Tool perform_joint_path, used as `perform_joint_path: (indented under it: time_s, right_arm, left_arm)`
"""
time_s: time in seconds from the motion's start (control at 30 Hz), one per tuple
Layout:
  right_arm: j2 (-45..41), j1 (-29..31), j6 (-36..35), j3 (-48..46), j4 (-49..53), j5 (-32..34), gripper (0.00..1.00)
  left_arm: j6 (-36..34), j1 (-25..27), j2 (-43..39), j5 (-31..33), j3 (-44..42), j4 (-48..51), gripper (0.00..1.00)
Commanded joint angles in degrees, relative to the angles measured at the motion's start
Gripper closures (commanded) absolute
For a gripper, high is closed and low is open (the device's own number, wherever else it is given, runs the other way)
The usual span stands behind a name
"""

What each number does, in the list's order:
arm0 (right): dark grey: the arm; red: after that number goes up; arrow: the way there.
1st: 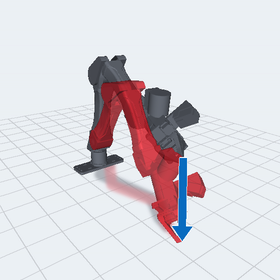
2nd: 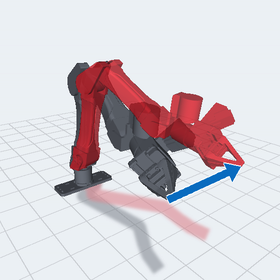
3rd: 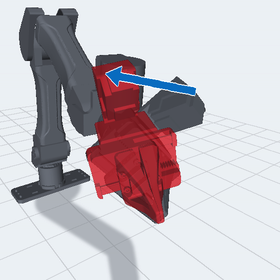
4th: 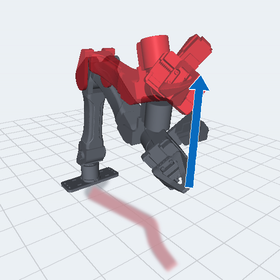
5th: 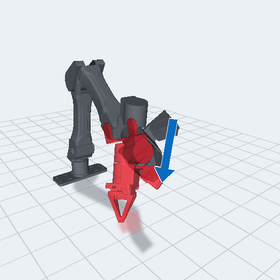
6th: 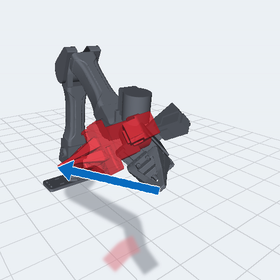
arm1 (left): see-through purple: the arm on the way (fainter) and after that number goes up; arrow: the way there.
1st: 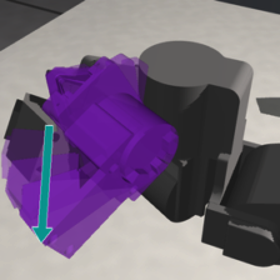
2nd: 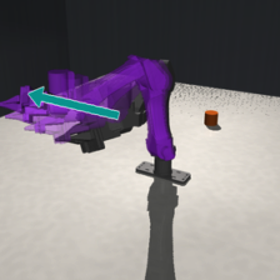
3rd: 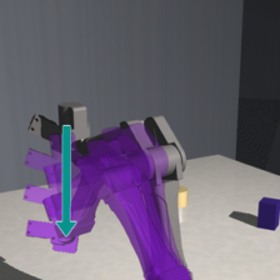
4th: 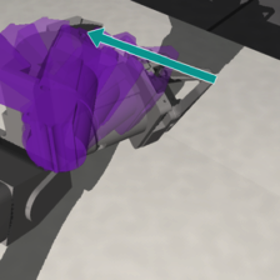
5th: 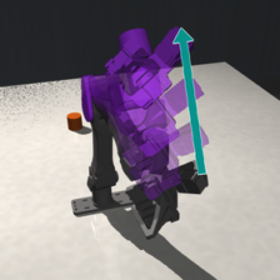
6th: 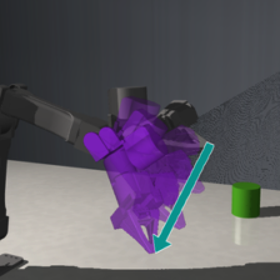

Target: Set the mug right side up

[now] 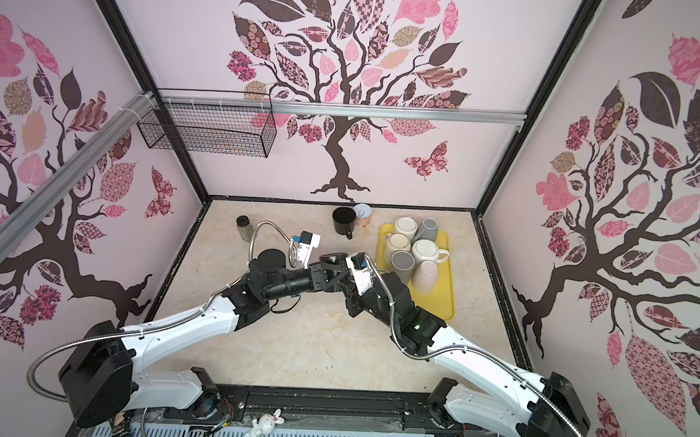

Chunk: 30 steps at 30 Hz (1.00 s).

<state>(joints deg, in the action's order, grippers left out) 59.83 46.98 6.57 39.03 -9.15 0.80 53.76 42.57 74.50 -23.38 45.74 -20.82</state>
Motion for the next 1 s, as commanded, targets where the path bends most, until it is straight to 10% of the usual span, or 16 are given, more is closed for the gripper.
perform_joint_path:
  time_s: [0.0, 0.57, 0.97]
  right_arm:
    - [-3.1, -1.2, -3.7, 1.5, 0.8, 6.3, 1.00]
    - [-6.6, -1.3, -10.9, 5.0, 8.1, 3.6, 1.00]
    - [-7.0, -8.1, -19.0, 16.0, 29.5, -21.8, 1.00]
  left_arm:
    - [-2.2, -1.9, -3.2, -0.4, 2.3, 0.2, 1.00]
    - [-8.1, -4.4, -3.4, -8.9, 4.8, 2.9, 0.59]
    - [-81.2, -6.6, -7.9, -15.6, 16.7, 49.1, 0.33]
